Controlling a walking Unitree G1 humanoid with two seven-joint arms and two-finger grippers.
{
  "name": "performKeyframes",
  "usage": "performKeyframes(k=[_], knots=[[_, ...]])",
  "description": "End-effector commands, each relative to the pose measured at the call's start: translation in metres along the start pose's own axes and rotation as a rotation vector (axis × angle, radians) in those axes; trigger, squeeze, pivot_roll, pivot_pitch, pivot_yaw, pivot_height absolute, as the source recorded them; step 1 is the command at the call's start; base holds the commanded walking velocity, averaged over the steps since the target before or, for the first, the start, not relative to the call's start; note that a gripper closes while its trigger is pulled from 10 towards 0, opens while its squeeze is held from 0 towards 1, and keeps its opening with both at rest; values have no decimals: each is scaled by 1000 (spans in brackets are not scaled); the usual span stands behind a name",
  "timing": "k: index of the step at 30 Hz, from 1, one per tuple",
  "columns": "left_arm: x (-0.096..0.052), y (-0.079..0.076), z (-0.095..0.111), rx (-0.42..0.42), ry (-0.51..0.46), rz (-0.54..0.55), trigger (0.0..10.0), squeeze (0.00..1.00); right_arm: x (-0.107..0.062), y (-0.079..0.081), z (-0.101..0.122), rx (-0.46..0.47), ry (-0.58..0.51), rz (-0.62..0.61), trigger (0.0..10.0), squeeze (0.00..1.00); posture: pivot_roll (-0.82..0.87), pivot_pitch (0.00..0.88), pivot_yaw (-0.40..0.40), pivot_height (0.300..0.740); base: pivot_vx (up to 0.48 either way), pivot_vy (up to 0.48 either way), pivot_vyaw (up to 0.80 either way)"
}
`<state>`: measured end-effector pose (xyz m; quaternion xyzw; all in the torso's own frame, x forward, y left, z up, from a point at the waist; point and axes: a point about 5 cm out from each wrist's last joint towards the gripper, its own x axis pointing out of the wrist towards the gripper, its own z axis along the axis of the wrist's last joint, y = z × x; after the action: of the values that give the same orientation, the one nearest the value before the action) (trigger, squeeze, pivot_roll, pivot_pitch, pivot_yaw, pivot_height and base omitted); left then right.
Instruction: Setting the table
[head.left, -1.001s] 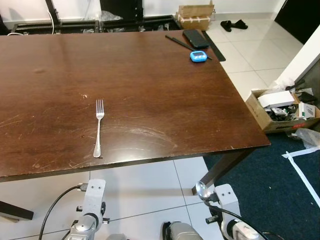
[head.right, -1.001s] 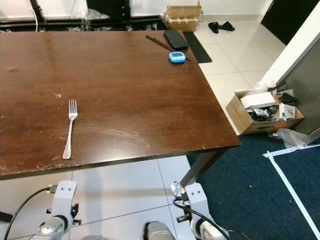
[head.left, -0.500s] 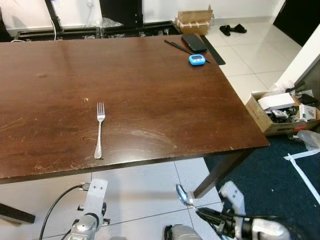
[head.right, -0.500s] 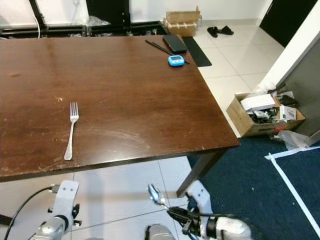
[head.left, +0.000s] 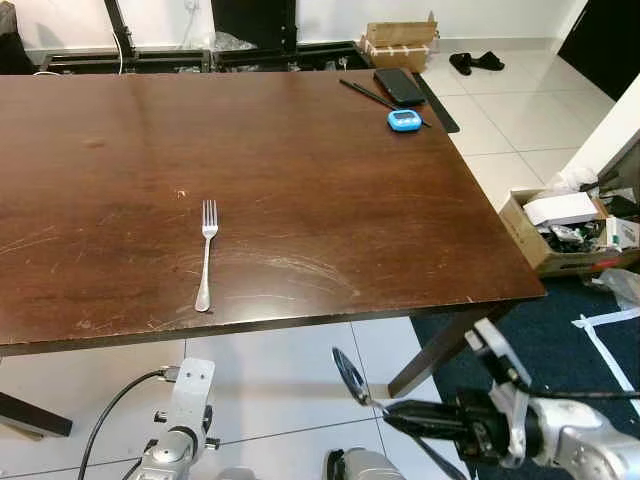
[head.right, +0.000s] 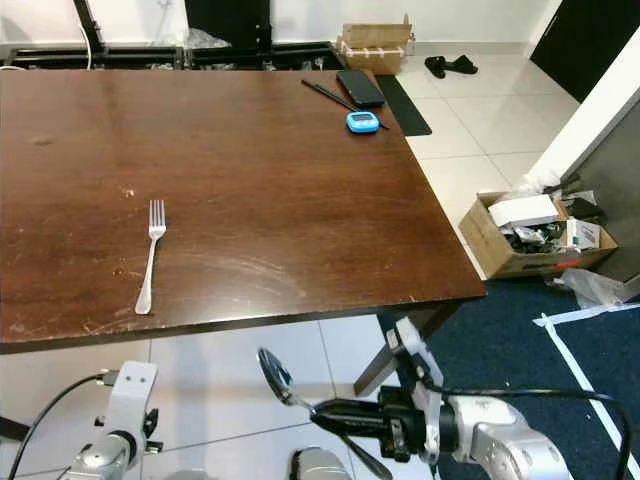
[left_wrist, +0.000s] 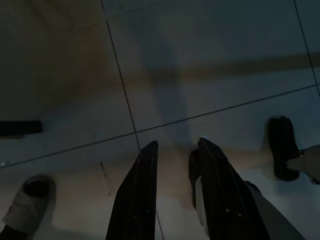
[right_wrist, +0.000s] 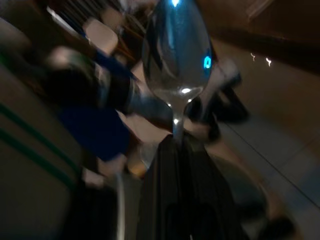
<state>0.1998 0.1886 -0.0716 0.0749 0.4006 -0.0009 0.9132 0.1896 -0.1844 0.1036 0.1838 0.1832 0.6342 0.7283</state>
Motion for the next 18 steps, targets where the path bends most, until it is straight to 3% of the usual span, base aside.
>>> performKeyframes(k=[1, 3, 5, 7, 11, 12, 14, 18], knots=[[-2, 0, -10, -9, 33, 1, 10000, 0, 4, 5, 19, -31, -75, 36, 10000, 0, 32, 56, -3, 740, 0, 0, 0], [-3, 0, -11, -9, 34, 0, 10000, 0, 8, 6, 30, -54, -118, 54, 10000, 0, 30, 55, -1, 740, 0, 0, 0], [-3, -1, -11, -9, 37, -3, 10000, 0, 22, -1, 58, -159, -227, 13, 10000, 0, 25, 53, 6, 740, 0, 0, 0], [-3, -1, -11, -8, 37, -3, 10000, 0, 25, -4, 62, -174, -245, -6, 10000, 0, 25, 53, 6, 740, 0, 0, 0], [-2, -2, -9, -4, 37, -7, 10000, 0, 49, -37, 95, -261, -301, -233, 10000, 0, 30, 53, 3, 740, 0, 0, 0], [-2, -2, -9, -4, 37, -7, 10000, 0, 49, -37, 95, -261, -301, -233, 10000, 0, 30, 53, 3, 740, 0, 0, 0], [-1, -2, -8, -6, 35, -7, 10000, 0, 69, -63, 116, -280, -277, -439, 10000, 0, 31, 54, 3, 740, 0, 0, 0], [-2, -2, -9, -4, 35, -7, 10000, 0, 79, -80, 124, -269, -264, -575, 10000, 0, 30, 53, 10, 740, 0, 0, 0]])
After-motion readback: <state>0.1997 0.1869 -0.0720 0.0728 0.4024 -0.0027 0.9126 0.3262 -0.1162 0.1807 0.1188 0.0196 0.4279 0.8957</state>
